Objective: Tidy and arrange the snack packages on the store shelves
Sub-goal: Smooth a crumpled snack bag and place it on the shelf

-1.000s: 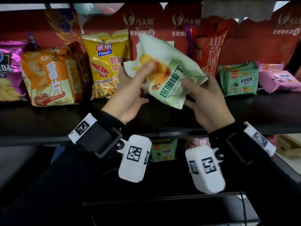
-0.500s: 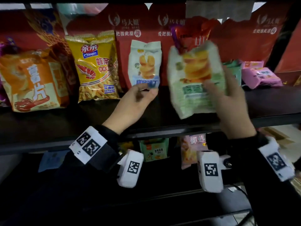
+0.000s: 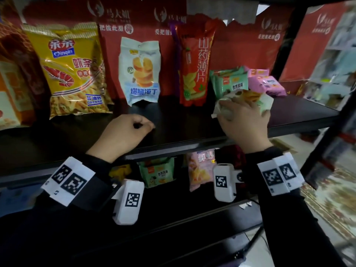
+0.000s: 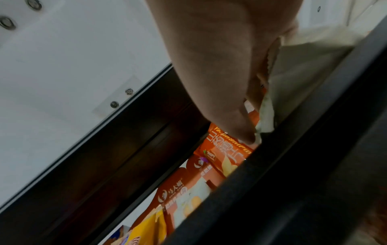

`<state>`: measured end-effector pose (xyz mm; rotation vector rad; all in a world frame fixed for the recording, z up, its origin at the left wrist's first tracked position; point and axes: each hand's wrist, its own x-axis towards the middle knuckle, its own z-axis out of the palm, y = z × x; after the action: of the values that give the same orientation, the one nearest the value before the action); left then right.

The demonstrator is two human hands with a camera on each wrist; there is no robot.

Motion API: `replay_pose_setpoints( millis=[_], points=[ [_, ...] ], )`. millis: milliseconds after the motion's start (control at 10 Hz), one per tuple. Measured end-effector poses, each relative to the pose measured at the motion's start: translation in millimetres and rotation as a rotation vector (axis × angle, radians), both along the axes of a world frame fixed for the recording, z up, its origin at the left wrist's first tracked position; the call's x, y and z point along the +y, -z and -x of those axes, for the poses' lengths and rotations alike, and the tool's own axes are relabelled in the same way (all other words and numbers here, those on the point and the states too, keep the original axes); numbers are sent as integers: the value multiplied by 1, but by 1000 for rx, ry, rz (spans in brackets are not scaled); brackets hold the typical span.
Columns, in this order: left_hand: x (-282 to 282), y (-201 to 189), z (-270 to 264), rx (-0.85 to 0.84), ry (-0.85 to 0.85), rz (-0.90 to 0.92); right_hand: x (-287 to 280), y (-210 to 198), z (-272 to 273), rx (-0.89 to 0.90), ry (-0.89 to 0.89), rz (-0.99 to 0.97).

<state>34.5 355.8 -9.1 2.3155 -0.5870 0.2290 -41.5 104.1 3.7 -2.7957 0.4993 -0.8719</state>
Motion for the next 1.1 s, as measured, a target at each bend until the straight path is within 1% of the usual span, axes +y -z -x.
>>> replay_pose_setpoints(
  millis=[100, 200, 300, 400, 500, 600, 700, 800, 900, 1000, 1100],
  points=[
    [1, 2, -2, 9, 6, 7, -6, 1, -1, 27, 70, -41],
    [0, 2, -1, 11, -2, 25, -2, 3, -4, -32, 88, -23],
    [-1, 1, 1, -2, -29, 18, 21, 7, -8, -344, -115, -6],
    [-2, -4, 4, 75, -5, 50, 48, 16, -19, -417, -441, -16],
    [1, -25, -1, 94, -27, 144, 56, 22, -34, -213, -512, -48],
    [-2, -65, -23, 95, -72, 191, 52, 25, -39, -159, -524, -100],
    [-18, -99, -58, 145, -111, 261, 50, 27, -38, -138, -512, -103],
    [-28, -101, -92, 189, -231, 212, 50, 28, -38, -110, -495, -94],
    [-29, -86, -111, 217, -330, 125, 48, 28, -37, -89, -513, -108],
    [-28, -76, -119, 266, -325, 129, 47, 28, -37, -73, -501, -100],
    [-27, -74, -116, 307, -288, 83, 47, 28, -37, -53, -499, -107]
  ],
)
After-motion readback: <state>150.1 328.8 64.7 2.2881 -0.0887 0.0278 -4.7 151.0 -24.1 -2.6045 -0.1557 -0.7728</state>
